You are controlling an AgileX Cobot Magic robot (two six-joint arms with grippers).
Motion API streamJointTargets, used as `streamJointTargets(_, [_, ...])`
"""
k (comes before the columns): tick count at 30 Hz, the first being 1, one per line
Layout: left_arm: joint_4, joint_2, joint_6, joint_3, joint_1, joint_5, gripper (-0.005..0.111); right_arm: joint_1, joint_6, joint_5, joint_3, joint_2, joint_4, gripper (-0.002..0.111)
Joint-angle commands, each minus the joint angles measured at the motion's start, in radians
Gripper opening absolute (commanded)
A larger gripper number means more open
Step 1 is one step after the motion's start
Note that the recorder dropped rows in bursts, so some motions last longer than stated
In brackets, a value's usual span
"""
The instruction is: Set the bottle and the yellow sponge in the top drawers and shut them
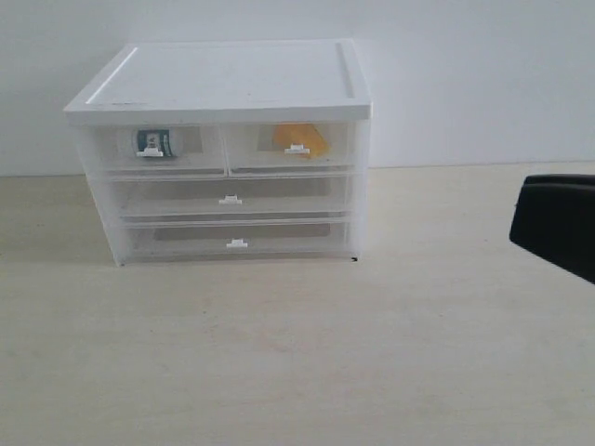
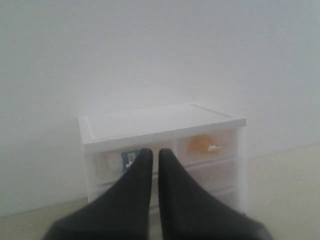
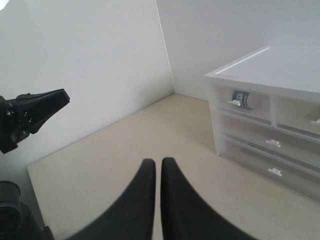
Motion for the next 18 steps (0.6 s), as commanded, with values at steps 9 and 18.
streamJointTargets(9, [0.070,-0.001,-0.207,0.220,0.006,-0.270,0.004,-0.004,-0.006,-0.006,0.003,-0.005,0.004,0.000])
streamJointTargets(18, [0.833,-0.001,-0.939,0.223,0.006,-0.168,0.004,-0.004,-0.006,-0.006,0.003,-0.005,0.004,0.000])
